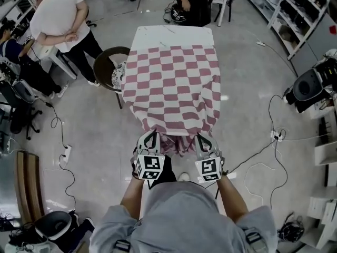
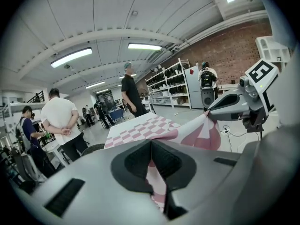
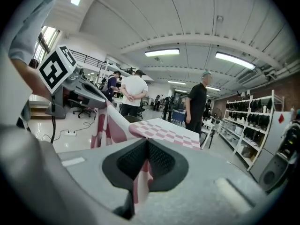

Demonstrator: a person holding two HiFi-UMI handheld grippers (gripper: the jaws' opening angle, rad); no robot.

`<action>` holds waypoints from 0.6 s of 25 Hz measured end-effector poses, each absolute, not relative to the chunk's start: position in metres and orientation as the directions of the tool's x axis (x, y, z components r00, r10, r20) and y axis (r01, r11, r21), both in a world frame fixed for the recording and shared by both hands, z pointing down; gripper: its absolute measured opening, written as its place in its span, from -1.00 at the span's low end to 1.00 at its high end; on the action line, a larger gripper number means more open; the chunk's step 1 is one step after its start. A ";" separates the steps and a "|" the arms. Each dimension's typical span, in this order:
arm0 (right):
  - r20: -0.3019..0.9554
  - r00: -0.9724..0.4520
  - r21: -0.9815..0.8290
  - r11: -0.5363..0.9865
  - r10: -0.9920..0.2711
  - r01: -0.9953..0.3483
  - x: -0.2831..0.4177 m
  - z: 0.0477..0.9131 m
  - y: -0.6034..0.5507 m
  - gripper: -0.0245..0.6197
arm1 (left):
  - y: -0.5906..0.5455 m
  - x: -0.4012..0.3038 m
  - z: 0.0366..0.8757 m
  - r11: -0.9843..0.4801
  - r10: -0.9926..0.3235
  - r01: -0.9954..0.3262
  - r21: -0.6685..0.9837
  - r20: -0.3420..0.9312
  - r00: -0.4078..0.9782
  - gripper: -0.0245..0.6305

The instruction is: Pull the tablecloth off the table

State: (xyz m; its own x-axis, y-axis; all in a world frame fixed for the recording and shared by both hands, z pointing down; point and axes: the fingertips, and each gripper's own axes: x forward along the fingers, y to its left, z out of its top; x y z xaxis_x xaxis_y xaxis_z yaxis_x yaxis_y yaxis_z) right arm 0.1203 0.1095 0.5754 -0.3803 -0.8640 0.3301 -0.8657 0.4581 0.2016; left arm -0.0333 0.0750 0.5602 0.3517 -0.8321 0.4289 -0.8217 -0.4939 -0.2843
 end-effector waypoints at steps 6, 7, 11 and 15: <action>0.247 -0.417 0.134 0.457 -0.875 -0.879 0.116 0.524 0.159 -0.90 | 0.130 -0.038 0.516 -0.482 -0.843 -0.846 -0.229 0.385 0.377 -0.91; 0.235 -0.417 0.130 0.454 -0.878 -0.882 0.116 0.518 0.166 -0.90 | 0.138 -0.037 0.512 -0.486 -0.842 -0.845 -0.225 0.380 0.384 -0.91; 0.181 -0.427 0.115 0.450 -0.886 -0.886 0.114 0.498 0.199 -0.90 | 0.167 -0.025 0.496 -0.523 -0.832 -0.830 -0.195 0.327 0.448 -0.91; 0.121 -0.437 0.086 0.448 -0.891 -0.890 0.103 0.460 0.201 -0.90 | 0.166 -0.025 0.466 -0.546 -0.823 -0.819 -0.178 0.298 0.484 -0.91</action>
